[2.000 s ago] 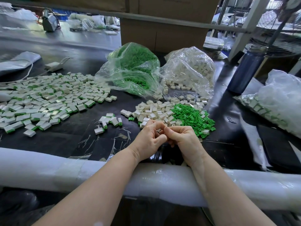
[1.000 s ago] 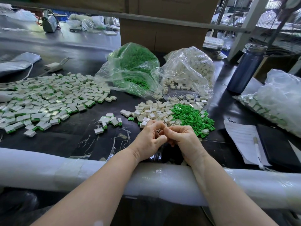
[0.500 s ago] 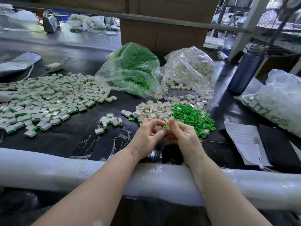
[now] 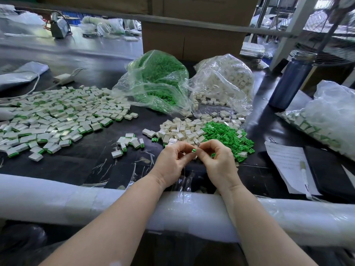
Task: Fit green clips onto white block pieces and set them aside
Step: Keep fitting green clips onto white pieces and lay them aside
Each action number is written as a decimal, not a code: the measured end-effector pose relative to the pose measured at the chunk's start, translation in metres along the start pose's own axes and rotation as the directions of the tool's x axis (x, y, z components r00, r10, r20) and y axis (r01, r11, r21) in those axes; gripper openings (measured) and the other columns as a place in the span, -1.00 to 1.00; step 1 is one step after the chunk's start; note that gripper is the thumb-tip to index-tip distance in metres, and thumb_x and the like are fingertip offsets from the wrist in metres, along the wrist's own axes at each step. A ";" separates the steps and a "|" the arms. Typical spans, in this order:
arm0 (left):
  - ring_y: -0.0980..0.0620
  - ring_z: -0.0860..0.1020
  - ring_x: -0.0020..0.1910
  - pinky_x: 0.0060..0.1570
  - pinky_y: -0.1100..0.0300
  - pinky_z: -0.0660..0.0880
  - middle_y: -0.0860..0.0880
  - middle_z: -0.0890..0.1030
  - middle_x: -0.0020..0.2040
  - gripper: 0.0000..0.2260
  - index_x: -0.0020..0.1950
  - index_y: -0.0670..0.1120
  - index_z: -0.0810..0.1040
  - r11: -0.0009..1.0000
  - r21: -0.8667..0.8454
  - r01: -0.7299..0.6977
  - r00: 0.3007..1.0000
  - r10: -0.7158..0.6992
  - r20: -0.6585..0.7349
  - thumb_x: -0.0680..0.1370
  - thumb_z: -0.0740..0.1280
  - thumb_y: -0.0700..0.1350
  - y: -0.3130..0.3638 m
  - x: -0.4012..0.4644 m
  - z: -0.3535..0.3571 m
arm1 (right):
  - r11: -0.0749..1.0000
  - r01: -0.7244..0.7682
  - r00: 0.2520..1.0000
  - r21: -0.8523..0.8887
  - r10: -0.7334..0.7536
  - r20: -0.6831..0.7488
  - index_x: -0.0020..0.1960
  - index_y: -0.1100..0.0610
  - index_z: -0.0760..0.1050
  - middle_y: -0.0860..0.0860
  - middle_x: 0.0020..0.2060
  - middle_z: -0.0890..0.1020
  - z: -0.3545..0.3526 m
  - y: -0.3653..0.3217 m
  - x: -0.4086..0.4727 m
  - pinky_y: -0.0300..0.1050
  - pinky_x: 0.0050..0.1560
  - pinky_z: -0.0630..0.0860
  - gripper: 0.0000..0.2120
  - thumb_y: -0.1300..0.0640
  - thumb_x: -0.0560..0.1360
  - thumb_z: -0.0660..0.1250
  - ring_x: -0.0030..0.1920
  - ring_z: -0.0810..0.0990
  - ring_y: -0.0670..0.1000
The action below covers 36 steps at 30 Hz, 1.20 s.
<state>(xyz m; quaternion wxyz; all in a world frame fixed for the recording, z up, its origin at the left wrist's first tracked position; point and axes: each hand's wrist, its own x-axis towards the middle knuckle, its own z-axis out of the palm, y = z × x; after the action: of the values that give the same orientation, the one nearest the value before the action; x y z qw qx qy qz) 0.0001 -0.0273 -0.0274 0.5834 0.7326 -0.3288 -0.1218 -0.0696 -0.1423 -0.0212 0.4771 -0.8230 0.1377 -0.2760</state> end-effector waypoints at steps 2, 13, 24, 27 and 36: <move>0.17 0.53 -0.17 -0.09 0.42 0.44 0.06 0.59 -0.18 -0.93 -0.07 -0.06 0.59 1.000 -0.008 0.010 1.000 -0.010 -0.017 0.51 0.35 -0.22 0.000 0.000 0.000 | 1.000 -0.011 1.000 -0.004 0.011 0.008 -0.17 0.18 0.54 0.11 -0.21 0.60 0.001 -0.001 0.000 -0.31 -0.15 0.44 -0.94 0.29 0.45 0.39 -0.21 0.51 -0.03; -0.05 0.56 -0.12 -0.04 0.21 0.47 -0.16 0.56 0.00 -0.83 0.05 -0.09 0.61 0.948 0.202 0.247 0.758 -0.059 -0.649 0.53 0.30 -0.26 -0.006 0.002 -0.018 | 0.989 -0.150 0.948 0.015 0.148 -0.283 -0.20 0.18 0.55 0.11 -0.23 0.62 -0.006 0.007 0.005 -0.11 -0.16 0.48 -0.88 0.16 0.48 0.37 -0.21 0.54 0.07; -0.14 0.29 0.27 0.15 0.37 0.16 -0.20 0.30 0.28 -0.73 0.21 -0.31 0.50 0.853 0.223 0.472 0.681 -0.192 -0.707 0.53 0.27 -0.27 -0.010 0.004 -0.020 | 0.938 -0.324 0.887 -0.121 0.257 -0.384 -0.24 0.07 0.51 0.09 -0.13 0.61 -0.012 0.013 0.007 0.03 0.05 0.46 -0.89 0.20 0.45 0.35 -0.07 0.54 0.10; -0.17 0.22 0.29 0.23 0.20 0.17 -0.18 0.28 0.30 -0.73 0.20 -0.26 0.51 0.802 0.285 0.525 0.697 -0.214 -0.685 0.52 0.28 -0.22 -0.007 0.002 -0.017 | 0.894 -0.391 0.894 -0.219 0.312 -0.322 -0.25 0.00 0.50 0.03 -0.05 0.57 -0.010 0.009 0.006 0.08 0.18 0.39 -0.80 0.30 0.39 0.28 0.05 0.50 0.10; -0.03 0.42 0.05 0.12 0.09 0.33 0.05 0.44 -0.09 -0.91 -0.10 -0.06 0.64 0.819 0.542 0.189 0.918 0.047 -0.393 0.44 0.43 -0.08 -0.003 -0.002 -0.006 | 0.796 -0.434 0.901 -0.423 0.392 -0.187 -0.30 -0.06 0.51 -0.08 -0.06 0.45 -0.007 0.005 0.006 -0.01 0.16 0.18 -0.81 0.21 0.36 0.26 0.16 0.37 0.05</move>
<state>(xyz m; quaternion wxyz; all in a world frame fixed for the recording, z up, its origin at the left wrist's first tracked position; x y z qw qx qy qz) 0.0032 -0.0212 -0.0284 0.3860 0.8942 -0.1995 0.1076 -0.0687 -0.1522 -0.0208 0.3130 -0.8480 0.3957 -0.1622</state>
